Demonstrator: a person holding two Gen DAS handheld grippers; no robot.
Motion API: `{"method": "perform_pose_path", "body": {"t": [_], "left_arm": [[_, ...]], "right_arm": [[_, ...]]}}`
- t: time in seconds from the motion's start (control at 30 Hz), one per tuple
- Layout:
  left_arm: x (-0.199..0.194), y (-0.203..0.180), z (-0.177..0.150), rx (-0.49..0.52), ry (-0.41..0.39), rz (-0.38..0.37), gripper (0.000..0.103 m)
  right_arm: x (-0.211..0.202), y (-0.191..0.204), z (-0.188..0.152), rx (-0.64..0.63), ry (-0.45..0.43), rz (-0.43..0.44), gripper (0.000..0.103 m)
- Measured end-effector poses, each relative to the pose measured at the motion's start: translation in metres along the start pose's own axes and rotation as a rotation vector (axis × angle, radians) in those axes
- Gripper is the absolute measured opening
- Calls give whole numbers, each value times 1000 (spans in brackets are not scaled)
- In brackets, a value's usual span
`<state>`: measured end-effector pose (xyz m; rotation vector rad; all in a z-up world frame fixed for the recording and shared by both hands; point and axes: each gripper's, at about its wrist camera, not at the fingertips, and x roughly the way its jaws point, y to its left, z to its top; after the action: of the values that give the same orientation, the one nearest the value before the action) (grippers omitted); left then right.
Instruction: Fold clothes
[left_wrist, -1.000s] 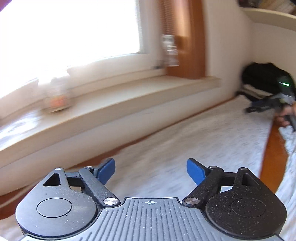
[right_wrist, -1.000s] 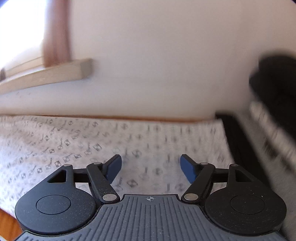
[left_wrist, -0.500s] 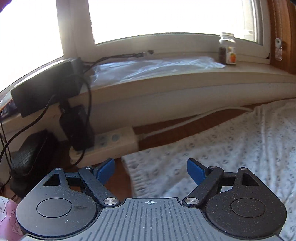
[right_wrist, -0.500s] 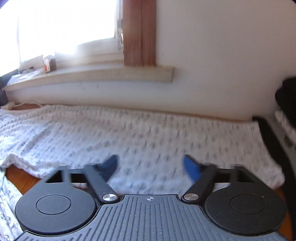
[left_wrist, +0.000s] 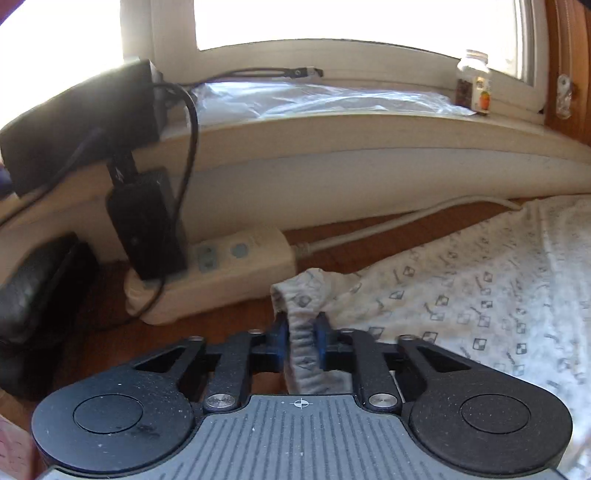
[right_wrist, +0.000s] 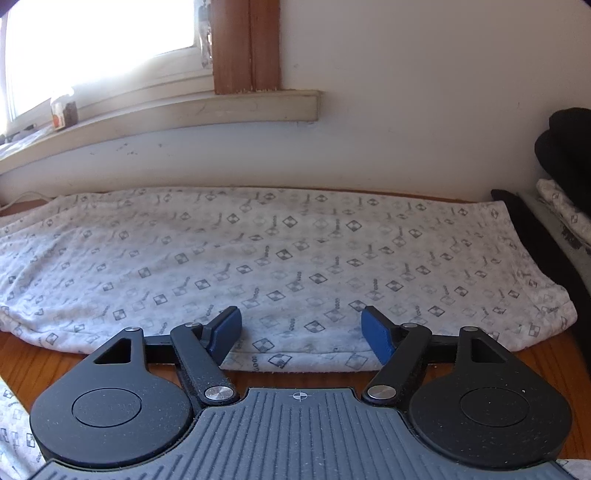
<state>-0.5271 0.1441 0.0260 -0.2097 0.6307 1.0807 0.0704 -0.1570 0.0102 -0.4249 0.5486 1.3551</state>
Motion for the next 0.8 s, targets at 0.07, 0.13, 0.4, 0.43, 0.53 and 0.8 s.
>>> {"method": "perform_pose_path", "body": {"t": [0.07, 0.13, 0.4, 0.43, 0.53, 0.8], "left_arm": [[-1, 1, 1, -17, -11, 32, 13], [-1, 3, 2, -43, -14, 49, 20], [-17, -35, 18, -56, -27, 117, 80], [-18, -41, 20, -64, -25, 113, 83], [-12, -62, 30, -72, -6, 85, 89], [-2, -107, 33, -135, 48, 15, 89]], "right_arm": [[0, 0, 0, 0, 1, 11, 74], [-1, 0, 0, -4, 2, 18, 76], [-2, -1, -1, -10, 6, 40, 81], [-2, -1, -1, -7, 5, 45, 82], [-2, -3, 0, 8, 5, 61, 85], [-11, 3, -2, -21, -37, 55, 92]]}}
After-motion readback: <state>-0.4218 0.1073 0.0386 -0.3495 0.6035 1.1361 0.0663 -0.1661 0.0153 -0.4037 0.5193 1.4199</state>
